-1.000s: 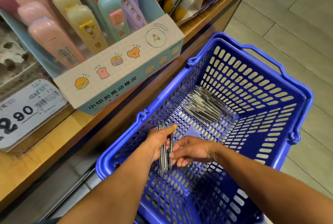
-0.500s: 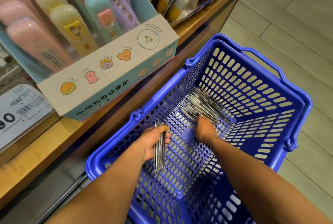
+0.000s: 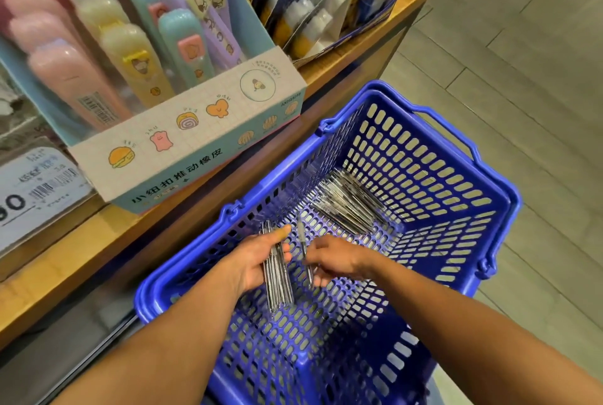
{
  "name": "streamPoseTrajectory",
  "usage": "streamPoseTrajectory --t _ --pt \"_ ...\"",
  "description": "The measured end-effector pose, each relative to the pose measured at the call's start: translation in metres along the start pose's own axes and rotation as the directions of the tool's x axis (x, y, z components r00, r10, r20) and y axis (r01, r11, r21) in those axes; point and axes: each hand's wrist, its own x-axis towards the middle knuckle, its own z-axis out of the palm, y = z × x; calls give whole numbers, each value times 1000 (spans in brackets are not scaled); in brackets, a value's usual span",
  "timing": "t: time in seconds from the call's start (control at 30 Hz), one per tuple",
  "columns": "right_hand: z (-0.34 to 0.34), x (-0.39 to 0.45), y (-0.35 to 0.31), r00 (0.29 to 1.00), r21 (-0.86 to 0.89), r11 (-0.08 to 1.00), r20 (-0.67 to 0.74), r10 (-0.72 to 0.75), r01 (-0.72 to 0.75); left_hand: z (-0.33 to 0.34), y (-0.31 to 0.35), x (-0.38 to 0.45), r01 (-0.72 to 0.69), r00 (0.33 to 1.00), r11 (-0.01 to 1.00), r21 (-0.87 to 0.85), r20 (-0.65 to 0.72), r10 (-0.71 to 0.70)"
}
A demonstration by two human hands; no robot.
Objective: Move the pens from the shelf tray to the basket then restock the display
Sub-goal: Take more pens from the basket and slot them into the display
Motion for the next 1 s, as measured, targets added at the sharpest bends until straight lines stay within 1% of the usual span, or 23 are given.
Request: streamPoseTrajectory --t 0.07,0.13,0.23,0.33,0.43,0.47,0.5,0.53,0.57,0.6,0.63,0.67,0.7,0.8,0.83,0.87,1.0 --pt "12 -12 -10 996 39 999 89 -30 27 0 1 -2 29 997 999 -27 71 -27" --pt "23 -18 -17 991 58 997 115 -66 60 0 0 -3 56 992 997 -45 114 -50" --pt "34 -21 -23 984 29 992 125 -124 121 -1 -1 -1 28 996 999 -40 90 -25" --pt "39 -15 -24 981 35 987 111 -161 158 -1 -4 2 16 996 1000 22 83 -18" --pt "21 -2 -21 980 85 989 151 -132 120 -4 -6 6 -12 1000 998 63 15 11" --pt "10 5 -18 988 92 991 105 -110 101 -4 -7 7 -22 1000 996 82 2 22" --pt "-3 13 -15 995 58 993 -11 -100 100 -4 -6 7 -29 999 994 104 -17 31" --pt "-15 21 -9 976 -61 994 -193 -104 94 -4 -6 7 -33 998 992 119 -39 38" --pt "-26 30 -1 910 -243 969 -395 -129 32 -4 -7 7 -33 998 992 126 -56 40" --pt "-36 38 7 819 -410 908 -548 -171 -84 -4 -7 7 -32 997 991 128 -65 40" --pt "-44 46 15 760 -502 845 -618 -201 -185 -4 -6 6 -31 997 991 127 -71 40" --pt "-48 51 23 746 -544 800 -635 -198 -251 -4 -7 5 -28 996 992 126 -75 37" --pt "-50 55 29 759 -580 756 -626 -178 -302 -3 -6 3 -26 997 992 127 -75 36" --pt "-47 62 40 826 -731 565 -545 -146 -382 -2 -6 2 -39 996 993 113 -80 48" --pt "-44 65 44 835 -757 527 -530 -147 -387 -1 -6 2 -44 995 993 110 -82 53" --pt "-42 67 48 836 -764 511 -528 -145 -394 -1 -6 2 -45 995 993 109 -81 54" --pt "-36 69 51 846 -763 516 -517 -129 -388 -1 -6 1 -43 995 994 104 -83 51"
